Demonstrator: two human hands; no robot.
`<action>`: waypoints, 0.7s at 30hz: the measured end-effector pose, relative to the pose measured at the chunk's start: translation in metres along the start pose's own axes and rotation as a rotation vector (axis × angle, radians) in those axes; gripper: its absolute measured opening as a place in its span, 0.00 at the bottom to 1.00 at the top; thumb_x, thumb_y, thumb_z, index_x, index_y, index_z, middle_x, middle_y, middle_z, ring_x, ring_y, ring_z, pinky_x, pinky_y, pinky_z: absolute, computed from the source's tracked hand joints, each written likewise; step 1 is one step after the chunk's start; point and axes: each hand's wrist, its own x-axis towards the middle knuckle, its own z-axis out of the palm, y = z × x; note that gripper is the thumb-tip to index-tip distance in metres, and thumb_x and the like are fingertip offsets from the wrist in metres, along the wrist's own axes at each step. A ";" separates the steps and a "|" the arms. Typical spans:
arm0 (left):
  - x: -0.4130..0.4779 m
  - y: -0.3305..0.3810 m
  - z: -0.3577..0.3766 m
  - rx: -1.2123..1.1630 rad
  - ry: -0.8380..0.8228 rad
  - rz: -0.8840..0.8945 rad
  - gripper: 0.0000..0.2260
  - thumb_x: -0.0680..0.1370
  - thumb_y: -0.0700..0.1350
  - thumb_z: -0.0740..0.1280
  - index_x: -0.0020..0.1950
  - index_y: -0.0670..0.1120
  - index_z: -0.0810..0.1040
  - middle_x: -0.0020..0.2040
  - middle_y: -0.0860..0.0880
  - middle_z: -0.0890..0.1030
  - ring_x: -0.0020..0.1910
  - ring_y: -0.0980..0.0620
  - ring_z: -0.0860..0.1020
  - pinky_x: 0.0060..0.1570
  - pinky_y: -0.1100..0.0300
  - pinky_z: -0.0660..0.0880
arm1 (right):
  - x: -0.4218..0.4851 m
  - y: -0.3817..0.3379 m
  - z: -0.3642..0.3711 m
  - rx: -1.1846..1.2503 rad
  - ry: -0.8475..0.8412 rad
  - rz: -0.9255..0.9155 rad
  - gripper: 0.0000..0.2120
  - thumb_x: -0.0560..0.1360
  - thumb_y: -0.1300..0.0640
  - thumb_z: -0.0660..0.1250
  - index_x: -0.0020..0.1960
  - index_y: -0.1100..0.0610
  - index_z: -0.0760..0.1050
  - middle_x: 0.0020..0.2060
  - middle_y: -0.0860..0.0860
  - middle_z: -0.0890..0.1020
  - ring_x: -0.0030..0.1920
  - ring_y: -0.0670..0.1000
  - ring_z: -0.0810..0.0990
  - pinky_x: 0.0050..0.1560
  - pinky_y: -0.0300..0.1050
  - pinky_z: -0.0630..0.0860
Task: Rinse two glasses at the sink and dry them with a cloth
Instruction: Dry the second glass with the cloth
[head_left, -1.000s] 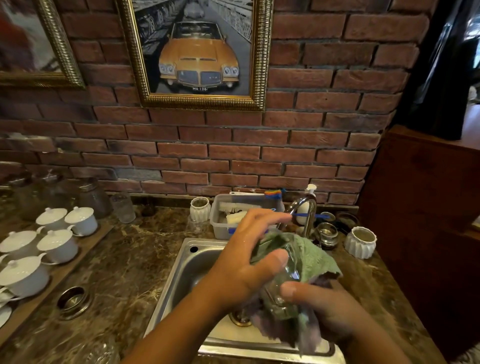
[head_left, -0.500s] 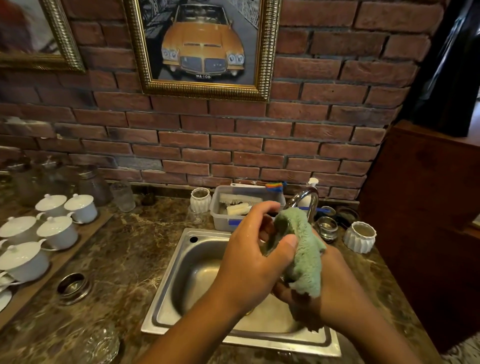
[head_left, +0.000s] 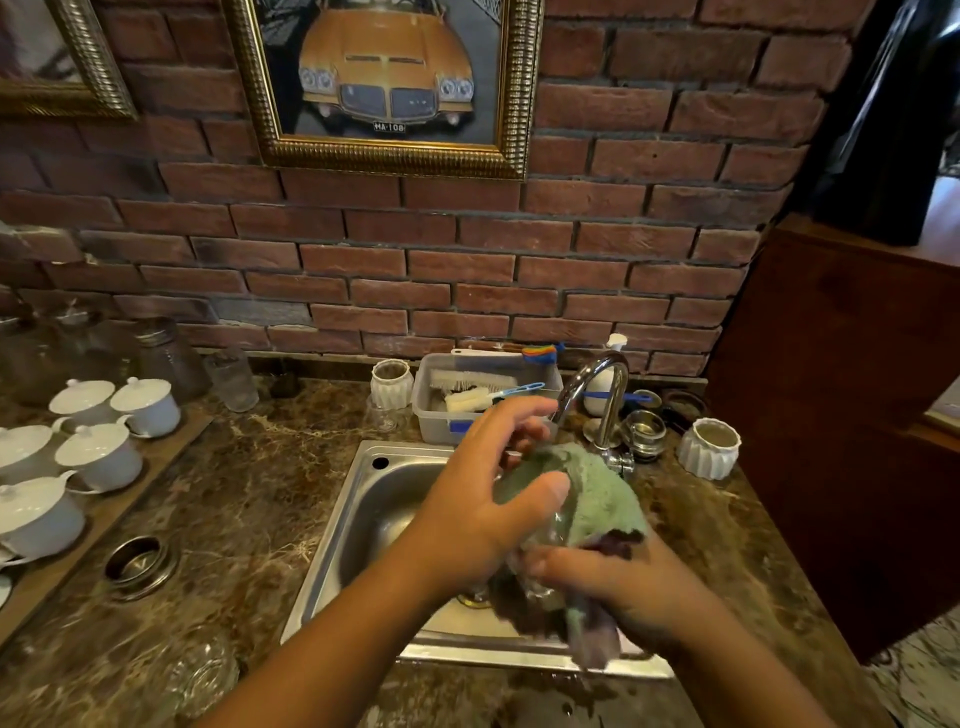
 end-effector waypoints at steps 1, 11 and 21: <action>0.001 -0.002 0.003 0.029 0.029 -0.034 0.28 0.70 0.63 0.64 0.70 0.62 0.69 0.62 0.57 0.74 0.62 0.59 0.74 0.59 0.64 0.75 | 0.003 -0.002 0.003 -0.177 0.061 -0.081 0.20 0.65 0.56 0.75 0.56 0.57 0.78 0.45 0.54 0.86 0.47 0.48 0.85 0.48 0.43 0.82; 0.002 0.001 0.022 -0.065 0.247 -0.120 0.25 0.70 0.62 0.68 0.65 0.59 0.71 0.50 0.54 0.76 0.51 0.58 0.77 0.50 0.65 0.77 | 0.004 -0.007 0.010 -0.907 0.302 -0.341 0.26 0.65 0.40 0.71 0.59 0.35 0.66 0.48 0.30 0.74 0.49 0.30 0.76 0.45 0.24 0.73; -0.012 0.018 0.009 -0.119 -0.012 0.176 0.27 0.69 0.54 0.68 0.67 0.53 0.69 0.52 0.51 0.76 0.52 0.48 0.77 0.53 0.52 0.77 | -0.018 -0.023 -0.014 0.228 -0.277 0.229 0.21 0.48 0.52 0.84 0.40 0.57 0.87 0.34 0.54 0.87 0.36 0.49 0.87 0.37 0.38 0.81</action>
